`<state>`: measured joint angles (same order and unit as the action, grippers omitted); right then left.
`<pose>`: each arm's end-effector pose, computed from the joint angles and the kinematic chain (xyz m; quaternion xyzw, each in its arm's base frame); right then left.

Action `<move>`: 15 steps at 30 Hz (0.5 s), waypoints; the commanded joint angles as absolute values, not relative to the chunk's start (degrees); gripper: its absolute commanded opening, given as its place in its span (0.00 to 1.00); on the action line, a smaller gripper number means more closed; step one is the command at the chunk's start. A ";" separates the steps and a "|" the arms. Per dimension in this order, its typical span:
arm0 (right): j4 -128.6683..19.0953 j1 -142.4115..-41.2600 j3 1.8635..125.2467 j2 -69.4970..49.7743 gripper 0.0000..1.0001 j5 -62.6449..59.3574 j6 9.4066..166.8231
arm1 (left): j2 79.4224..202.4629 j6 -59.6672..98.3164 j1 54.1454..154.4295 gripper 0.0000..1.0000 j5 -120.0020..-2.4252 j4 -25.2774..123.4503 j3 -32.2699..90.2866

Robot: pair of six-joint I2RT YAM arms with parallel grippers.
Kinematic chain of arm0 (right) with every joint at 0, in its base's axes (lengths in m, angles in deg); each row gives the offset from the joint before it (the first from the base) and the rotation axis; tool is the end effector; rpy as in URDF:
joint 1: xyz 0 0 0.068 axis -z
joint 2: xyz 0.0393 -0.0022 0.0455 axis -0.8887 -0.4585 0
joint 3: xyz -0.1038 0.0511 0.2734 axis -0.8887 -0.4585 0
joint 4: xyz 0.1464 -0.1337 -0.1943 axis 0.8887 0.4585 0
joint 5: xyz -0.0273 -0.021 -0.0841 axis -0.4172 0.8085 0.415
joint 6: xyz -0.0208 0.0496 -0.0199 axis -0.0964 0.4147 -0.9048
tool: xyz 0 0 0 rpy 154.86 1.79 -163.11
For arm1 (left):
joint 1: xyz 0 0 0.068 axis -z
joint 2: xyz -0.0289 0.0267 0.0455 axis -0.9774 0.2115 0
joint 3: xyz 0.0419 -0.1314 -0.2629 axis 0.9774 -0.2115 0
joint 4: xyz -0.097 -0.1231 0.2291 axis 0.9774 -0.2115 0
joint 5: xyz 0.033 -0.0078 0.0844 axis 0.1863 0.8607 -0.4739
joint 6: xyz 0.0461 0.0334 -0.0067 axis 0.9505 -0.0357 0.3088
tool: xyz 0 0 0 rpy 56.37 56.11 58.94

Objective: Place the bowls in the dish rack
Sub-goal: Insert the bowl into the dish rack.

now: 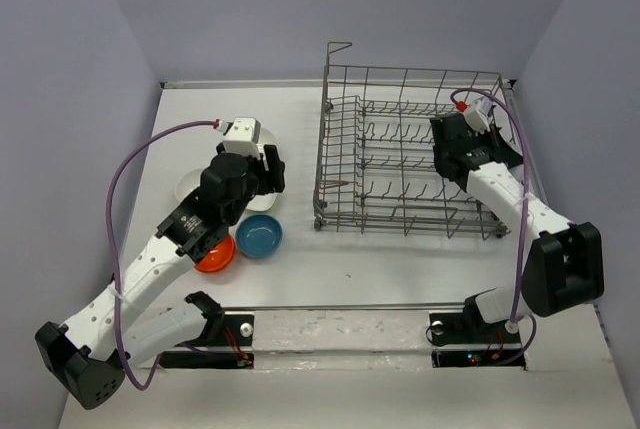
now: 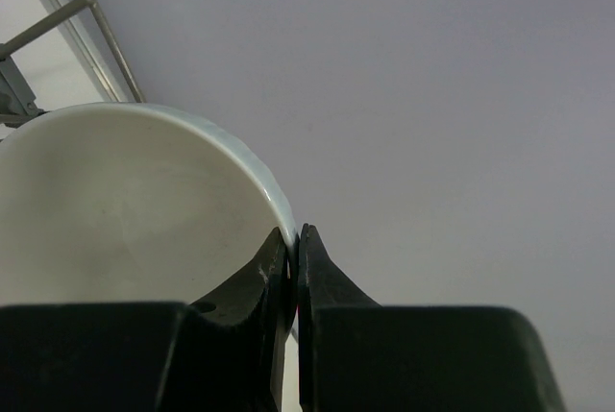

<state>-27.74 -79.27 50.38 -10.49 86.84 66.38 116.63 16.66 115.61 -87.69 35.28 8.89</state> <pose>0.2995 0.0473 0.3107 0.0372 0.7461 -0.5990 0.2883 0.1739 -0.1189 0.3816 0.0565 0.7651 -0.1668 0.6194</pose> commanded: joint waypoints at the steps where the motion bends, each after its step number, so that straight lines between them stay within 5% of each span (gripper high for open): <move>1: -34.46 -78.62 49.18 -7.36 0.01 90.11 65.31 | 116.86 16.40 116.28 0.73 -87.40 38.46 8.34; 15: -39.56 -77.56 47.16 -8.85 0.01 88.79 63.37 | 117.22 16.49 116.90 0.73 -87.40 38.28 8.26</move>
